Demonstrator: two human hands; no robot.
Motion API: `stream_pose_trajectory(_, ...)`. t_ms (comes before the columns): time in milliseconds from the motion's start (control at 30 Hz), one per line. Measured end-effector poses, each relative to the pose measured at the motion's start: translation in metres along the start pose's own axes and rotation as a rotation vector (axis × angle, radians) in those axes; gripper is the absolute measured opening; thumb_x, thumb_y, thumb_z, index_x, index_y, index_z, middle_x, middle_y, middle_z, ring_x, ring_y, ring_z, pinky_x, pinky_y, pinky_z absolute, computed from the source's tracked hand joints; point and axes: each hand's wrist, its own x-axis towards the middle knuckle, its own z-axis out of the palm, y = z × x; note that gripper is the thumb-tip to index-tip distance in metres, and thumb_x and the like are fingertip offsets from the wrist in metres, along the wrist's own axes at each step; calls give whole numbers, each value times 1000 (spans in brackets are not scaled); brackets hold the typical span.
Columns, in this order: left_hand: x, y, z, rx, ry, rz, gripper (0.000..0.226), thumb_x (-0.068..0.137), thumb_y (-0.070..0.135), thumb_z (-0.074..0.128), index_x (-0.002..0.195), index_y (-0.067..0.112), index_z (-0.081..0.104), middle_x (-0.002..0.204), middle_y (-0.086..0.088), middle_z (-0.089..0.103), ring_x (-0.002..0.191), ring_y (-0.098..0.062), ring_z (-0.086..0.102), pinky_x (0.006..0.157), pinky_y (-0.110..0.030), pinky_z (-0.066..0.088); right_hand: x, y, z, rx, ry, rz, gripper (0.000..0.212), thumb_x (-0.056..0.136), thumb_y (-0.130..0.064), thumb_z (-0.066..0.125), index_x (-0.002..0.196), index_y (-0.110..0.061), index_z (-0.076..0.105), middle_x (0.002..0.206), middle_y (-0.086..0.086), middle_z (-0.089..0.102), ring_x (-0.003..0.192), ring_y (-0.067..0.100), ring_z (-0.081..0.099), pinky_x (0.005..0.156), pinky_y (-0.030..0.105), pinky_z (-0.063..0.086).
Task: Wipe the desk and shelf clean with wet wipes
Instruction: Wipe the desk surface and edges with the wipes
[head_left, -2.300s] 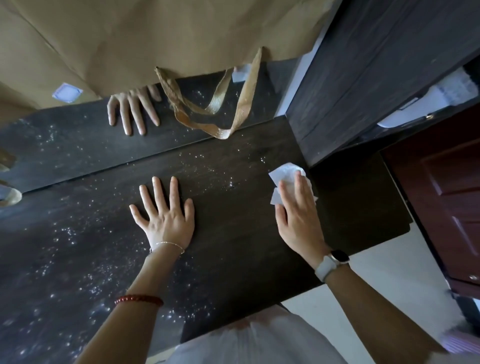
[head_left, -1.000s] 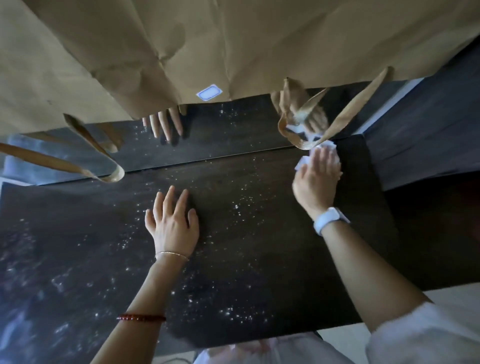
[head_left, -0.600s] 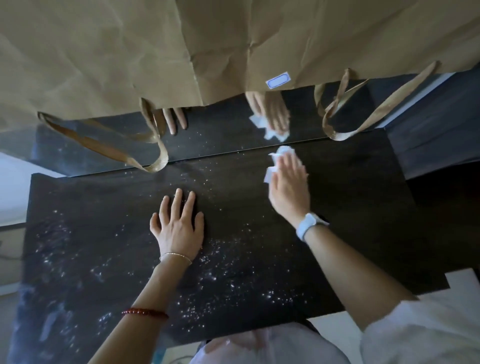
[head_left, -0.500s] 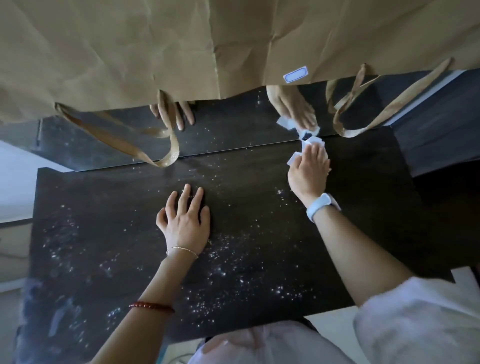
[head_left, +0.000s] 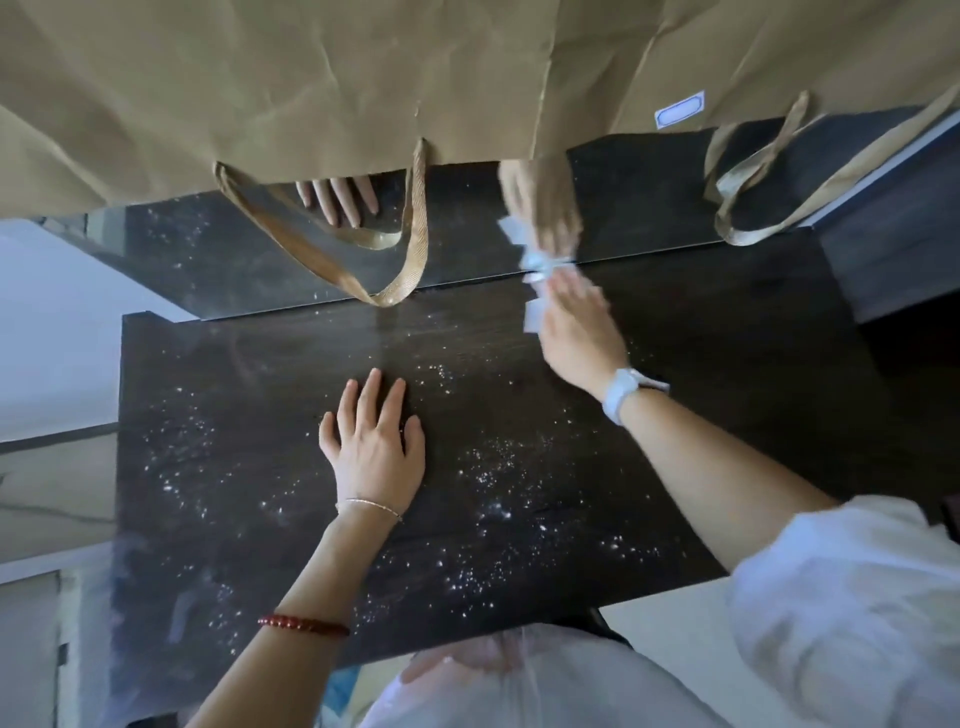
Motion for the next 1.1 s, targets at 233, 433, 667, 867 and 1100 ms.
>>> stream_pose_trajectory(233, -16, 4, -14, -259, 189, -27, 35, 84, 2, 49, 117, 6, 59, 131, -14, 54, 128, -32, 41, 109, -50, 23, -26, -66, 27, -5, -6, -130, 49, 91, -17, 30, 140, -11, 29, 151, 11, 25, 140, 28, 16, 117, 41, 9)
stream_pose_trajectory(433, -20, -3, -26, -171, 162, -125, 38, 85, 8, 53, 123, 11, 55, 139, -13, 45, 133, -34, 31, 109, -50, 20, -132, -46, 28, -10, -383, -755, 51, 97, -23, 32, 145, -15, 19, 155, 5, 14, 144, 20, 3, 116, 39, -7)
stream_pose_trajectory(667, -57, 31, 22, 63, -108, 22, 54, 91, 38, 41, 142, 29, 22, 155, -4, 11, 142, -30, 1, 111, -56, -1, -41, 58, -16, -71, -64, 80, 48, 96, -17, 31, 143, -10, 25, 153, 14, 22, 141, 29, 16, 114, 46, 15)
stream_pose_trajectory(867, -59, 29, 36, 105, -87, -42, 53, 93, 40, 36, 142, 35, 17, 156, 1, 10, 143, -24, -1, 111, -52, -5, -163, -10, 13, 1, -288, -566, 50, 95, -28, 26, 143, -14, 25, 152, 8, 28, 142, 24, 18, 118, 45, 10)
stream_pose_trajectory(1100, -59, 33, 42, 178, -64, -83, 52, 92, 42, 32, 142, 36, 16, 156, 1, 10, 143, -23, -1, 112, -52, -5, -71, 117, -35, -22, 45, 251, 42, 97, -15, 29, 137, -5, 33, 149, 19, 27, 138, 32, 24, 111, 47, 21)
